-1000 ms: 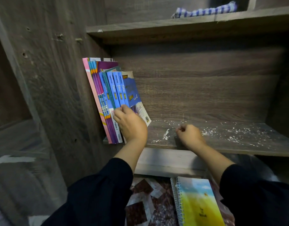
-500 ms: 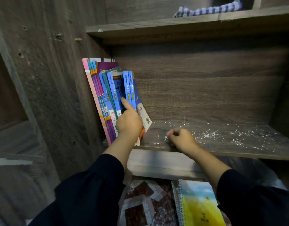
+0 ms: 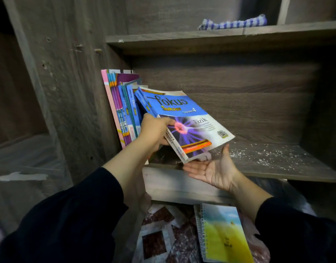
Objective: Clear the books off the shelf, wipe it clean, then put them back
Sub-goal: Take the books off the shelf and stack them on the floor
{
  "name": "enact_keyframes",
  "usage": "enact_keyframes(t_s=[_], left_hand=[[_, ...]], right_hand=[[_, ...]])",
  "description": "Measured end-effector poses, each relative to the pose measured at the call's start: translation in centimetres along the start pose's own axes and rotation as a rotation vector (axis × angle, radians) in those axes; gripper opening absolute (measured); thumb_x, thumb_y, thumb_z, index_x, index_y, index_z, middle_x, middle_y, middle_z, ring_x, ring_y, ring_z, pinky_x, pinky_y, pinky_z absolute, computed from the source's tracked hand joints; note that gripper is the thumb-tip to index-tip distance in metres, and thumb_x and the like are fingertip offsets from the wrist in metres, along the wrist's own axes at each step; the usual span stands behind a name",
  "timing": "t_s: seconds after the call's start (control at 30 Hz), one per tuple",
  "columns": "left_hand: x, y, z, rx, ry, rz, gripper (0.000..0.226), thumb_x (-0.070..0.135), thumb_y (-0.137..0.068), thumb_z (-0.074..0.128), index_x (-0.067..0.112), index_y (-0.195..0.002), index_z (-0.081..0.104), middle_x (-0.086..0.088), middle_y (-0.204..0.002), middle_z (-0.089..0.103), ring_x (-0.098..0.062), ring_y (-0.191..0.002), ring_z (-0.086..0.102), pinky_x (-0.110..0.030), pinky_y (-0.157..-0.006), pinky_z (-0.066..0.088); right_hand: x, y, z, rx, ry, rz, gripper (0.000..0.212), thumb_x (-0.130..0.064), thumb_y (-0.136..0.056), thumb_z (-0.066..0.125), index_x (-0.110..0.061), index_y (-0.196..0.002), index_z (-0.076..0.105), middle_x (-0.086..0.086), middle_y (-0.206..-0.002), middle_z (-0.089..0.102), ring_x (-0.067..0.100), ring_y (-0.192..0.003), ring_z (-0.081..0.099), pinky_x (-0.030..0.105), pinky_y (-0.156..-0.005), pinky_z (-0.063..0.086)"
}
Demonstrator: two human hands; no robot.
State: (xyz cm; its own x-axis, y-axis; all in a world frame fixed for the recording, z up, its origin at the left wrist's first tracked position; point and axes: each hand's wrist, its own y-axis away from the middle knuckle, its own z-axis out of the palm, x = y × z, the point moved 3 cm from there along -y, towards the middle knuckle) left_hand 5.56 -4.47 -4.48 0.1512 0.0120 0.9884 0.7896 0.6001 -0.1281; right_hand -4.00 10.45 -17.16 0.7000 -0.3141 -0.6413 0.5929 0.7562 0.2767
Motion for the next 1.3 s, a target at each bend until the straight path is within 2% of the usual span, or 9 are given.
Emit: enact_keyframes(t_s=[0.17,0.27,0.37,0.6,0.9,1.0,1.07,1.2,1.3], left_hand=[[-1.6,2.7,-1.3,-0.121,-0.068,-0.114,0.020,0.003,-0.083,0.064,0.002,-0.102,0.057,-0.019,-0.092,0.062,-0.032,-0.069,0.063,-0.035,-0.042,0.055],[-2.7,4.6,-2.1,-0.172,-0.101,-0.220,0.002,0.007,-0.085,0.061,0.005,-0.085,0.061,-0.015,-0.076,0.059,-0.024,-0.052,0.060,-0.031,-0.041,0.054],[-4.6,6.7,-3.4,-0.234,-0.122,-0.349,0.006,0.011,-0.084,0.061,0.008,-0.088,0.065,-0.016,-0.093,0.056,-0.024,-0.064,0.056,-0.037,-0.062,0.054],[-9.3,12.8,-7.2,-0.321,-0.306,-0.466,0.010,0.008,-0.084,0.061,0.009,-0.093,0.066,-0.012,-0.075,0.059,-0.023,-0.054,0.054,-0.027,-0.048,0.049],[-15.7,14.3,-11.5,-0.338,-0.417,-0.678,0.008,0.009,-0.085,0.059,0.009,-0.091,0.064,-0.011,-0.068,0.052,-0.019,-0.046,0.049,-0.024,-0.044,0.047],[-19.0,13.8,-11.6,-0.305,-0.424,-0.740,0.008,0.007,-0.088,0.056,0.007,-0.094,0.062,-0.006,-0.063,0.056,-0.018,-0.048,0.054,-0.024,-0.046,0.048],[-21.3,12.6,-11.5,-0.269,-0.408,-0.761,0.012,0.004,-0.089,0.055,0.005,-0.098,0.062,-0.006,-0.059,0.059,-0.018,-0.047,0.056,-0.024,-0.046,0.047],[-25.9,9.3,-11.1,-0.161,-0.356,-0.823,0.008,-0.003,-0.090,0.053,0.001,-0.087,0.060,-0.013,-0.069,0.059,-0.024,-0.060,0.056,-0.031,-0.056,0.046],[-29.7,6.2,-10.9,-0.109,-0.349,-0.825,0.009,-0.008,-0.089,0.053,-0.002,-0.087,0.060,-0.015,-0.073,0.060,-0.026,-0.066,0.057,-0.036,-0.066,0.048]], right_hand=[[1.1,3.7,-0.5,0.084,-0.011,-0.202,0.085,-0.076,-0.082,0.027,-0.006,-0.120,0.058,0.023,-0.092,0.072,0.037,-0.074,0.072,0.055,-0.065,0.056],[1.4,6.1,-1.8,0.052,-0.108,-0.218,0.090,-0.080,-0.078,0.029,-0.005,-0.117,0.061,0.021,-0.102,0.072,0.038,-0.082,0.072,0.053,-0.061,0.058],[1.6,8.6,-3.8,0.075,0.134,-0.082,0.096,-0.082,-0.071,0.038,-0.002,-0.116,0.065,0.020,-0.115,0.068,0.036,-0.095,0.070,0.048,-0.068,0.060],[6.1,12.2,-3.3,0.058,0.579,0.076,0.027,-0.018,-0.086,0.053,-0.002,-0.104,0.065,0.012,-0.084,0.076,0.018,-0.063,0.073,0.025,-0.055,0.058],[13.0,10.5,-5.9,0.096,0.665,0.155,0.021,-0.013,-0.091,0.054,-0.005,-0.103,0.069,0.017,-0.100,0.074,0.024,-0.076,0.073,0.032,-0.069,0.059],[15.1,8.0,-7.7,0.192,0.733,0.211,0.029,-0.015,-0.087,0.059,-0.002,-0.111,0.067,0.019,-0.107,0.071,0.034,-0.099,0.068,0.043,-0.088,0.052],[16.1,6.0,-8.8,0.268,0.750,0.253,0.042,-0.017,-0.076,0.065,0.000,-0.114,0.066,0.021,-0.108,0.070,0.038,-0.105,0.064,0.043,-0.087,0.051],[17.1,1.8,-10.4,0.401,0.811,0.301,0.040,-0.009,-0.076,0.061,0.006,-0.113,0.064,0.024,-0.105,0.070,0.037,-0.091,0.066,0.048,-0.087,0.051],[17.6,-1.6,-11.4,0.459,0.867,0.293,0.027,-0.001,-0.082,0.056,0.005,-0.108,0.062,0.019,-0.095,0.070,0.032,-0.080,0.065,0.037,-0.073,0.051]])
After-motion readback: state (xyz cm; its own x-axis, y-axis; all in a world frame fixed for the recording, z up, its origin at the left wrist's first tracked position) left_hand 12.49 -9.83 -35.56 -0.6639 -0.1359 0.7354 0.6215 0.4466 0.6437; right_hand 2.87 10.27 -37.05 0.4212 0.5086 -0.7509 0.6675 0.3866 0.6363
